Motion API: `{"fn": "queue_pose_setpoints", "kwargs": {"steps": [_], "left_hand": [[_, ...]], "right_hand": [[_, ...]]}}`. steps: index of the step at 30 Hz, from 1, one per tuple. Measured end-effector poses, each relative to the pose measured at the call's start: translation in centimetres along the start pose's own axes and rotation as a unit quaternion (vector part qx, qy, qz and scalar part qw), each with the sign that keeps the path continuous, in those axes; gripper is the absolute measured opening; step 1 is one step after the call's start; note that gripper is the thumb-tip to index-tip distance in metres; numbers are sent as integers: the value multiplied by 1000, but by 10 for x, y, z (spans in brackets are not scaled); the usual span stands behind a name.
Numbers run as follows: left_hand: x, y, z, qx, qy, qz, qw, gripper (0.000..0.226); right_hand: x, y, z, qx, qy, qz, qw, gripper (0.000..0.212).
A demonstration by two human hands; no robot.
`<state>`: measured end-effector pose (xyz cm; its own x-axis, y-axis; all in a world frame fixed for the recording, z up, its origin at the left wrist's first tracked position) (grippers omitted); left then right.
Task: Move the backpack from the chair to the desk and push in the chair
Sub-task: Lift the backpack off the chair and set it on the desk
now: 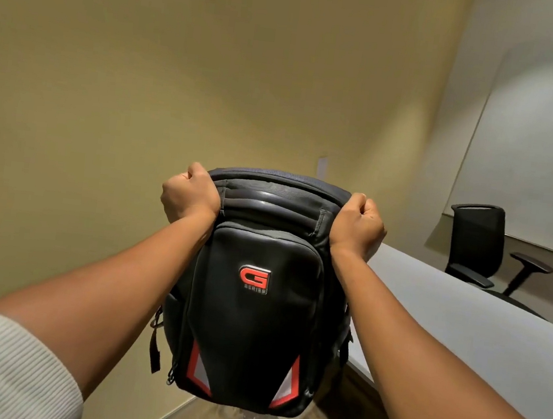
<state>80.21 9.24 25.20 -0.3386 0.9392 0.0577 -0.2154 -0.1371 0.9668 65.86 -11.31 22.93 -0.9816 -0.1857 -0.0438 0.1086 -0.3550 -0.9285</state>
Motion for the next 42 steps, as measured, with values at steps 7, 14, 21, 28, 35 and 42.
{"fn": "queue_pose_setpoints", "kwargs": {"steps": [7, 14, 21, 28, 35, 42], "left_hand": [[-40, -8, 30, -13, -13, -15, 1000, 45], [-88, -23, 61, -17, -30, -4, 999, 44], [-162, -62, 105, 10, -53, -8, 999, 44], [-258, -102, 151, 35, -85, -19, 996, 42], [-368, -121, 190, 84, -139, -44, 986, 49], [-455, -134, 213, 106, -183, -56, 976, 47]], "right_hand": [[-35, 18, 26, 6, 24, 8, 1000, 42], [-67, 42, 55, 7, 36, 11, 999, 42], [-128, 89, 101, 1, 34, -10, 999, 41], [-204, 156, 170, -19, 35, -28, 999, 39], [-271, 195, 249, -153, 78, -21, 985, 35], [-309, 230, 315, -195, 75, -23, 978, 31]]}}
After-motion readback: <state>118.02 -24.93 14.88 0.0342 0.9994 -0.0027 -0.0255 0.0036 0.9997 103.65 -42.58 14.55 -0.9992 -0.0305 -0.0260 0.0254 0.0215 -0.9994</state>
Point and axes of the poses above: each hand's wrist, its own z-axis towards the middle knuckle, its own x-axis out of the back of the hand, y = z × x, the point moved 2 cm from there along z, towards the middle knuckle, and after that the axes turned 6 degrees about -y, right-handed, at the moved point
